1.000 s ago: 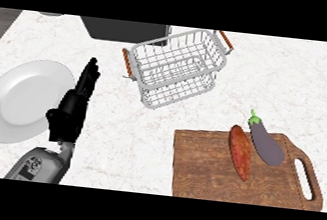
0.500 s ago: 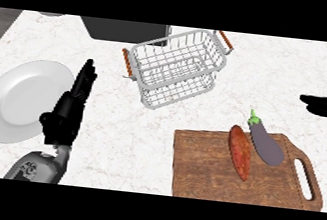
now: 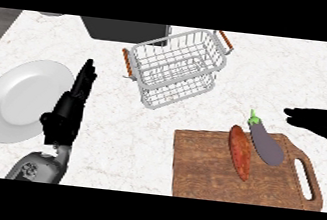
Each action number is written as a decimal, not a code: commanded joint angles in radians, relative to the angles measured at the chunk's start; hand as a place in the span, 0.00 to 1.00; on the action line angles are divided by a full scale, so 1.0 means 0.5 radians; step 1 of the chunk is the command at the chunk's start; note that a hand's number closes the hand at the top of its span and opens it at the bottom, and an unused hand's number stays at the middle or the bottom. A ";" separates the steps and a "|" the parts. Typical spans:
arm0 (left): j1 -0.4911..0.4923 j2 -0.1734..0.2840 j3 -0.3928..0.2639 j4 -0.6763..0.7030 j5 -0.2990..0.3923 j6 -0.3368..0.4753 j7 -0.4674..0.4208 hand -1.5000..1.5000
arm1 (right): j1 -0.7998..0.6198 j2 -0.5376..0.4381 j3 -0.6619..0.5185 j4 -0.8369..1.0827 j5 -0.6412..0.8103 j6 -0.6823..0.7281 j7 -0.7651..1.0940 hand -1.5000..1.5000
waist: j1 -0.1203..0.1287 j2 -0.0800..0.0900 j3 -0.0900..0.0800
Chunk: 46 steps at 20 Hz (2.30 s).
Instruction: Pick the sweet potato from the cutting board and place it in the tiered basket
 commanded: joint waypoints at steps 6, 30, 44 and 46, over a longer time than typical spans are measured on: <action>-0.091 -0.134 0.035 0.117 -0.083 0.008 0.048 0.50 | 0.196 -0.157 0.105 0.003 0.567 -0.165 -0.622 0.00 | -0.015 0.001 0.002; 0.045 -0.209 0.135 -0.040 -0.204 -0.183 0.070 0.50 | -0.040 -0.005 0.505 0.602 1.263 -0.801 -0.937 0.00 | 0.003 0.000 -0.002; -0.003 -0.210 0.271 -0.050 -0.256 -0.271 0.117 0.50 | 0.007 0.112 0.550 0.626 1.316 -0.774 -1.071 0.00 | -0.011 -0.003 -0.002; 0.138 -0.247 0.252 -0.023 -0.264 -0.269 -0.057 0.50 | -0.022 0.131 0.571 0.714 1.380 -0.787 -1.063 0.00 | -0.006 -0.003 -0.002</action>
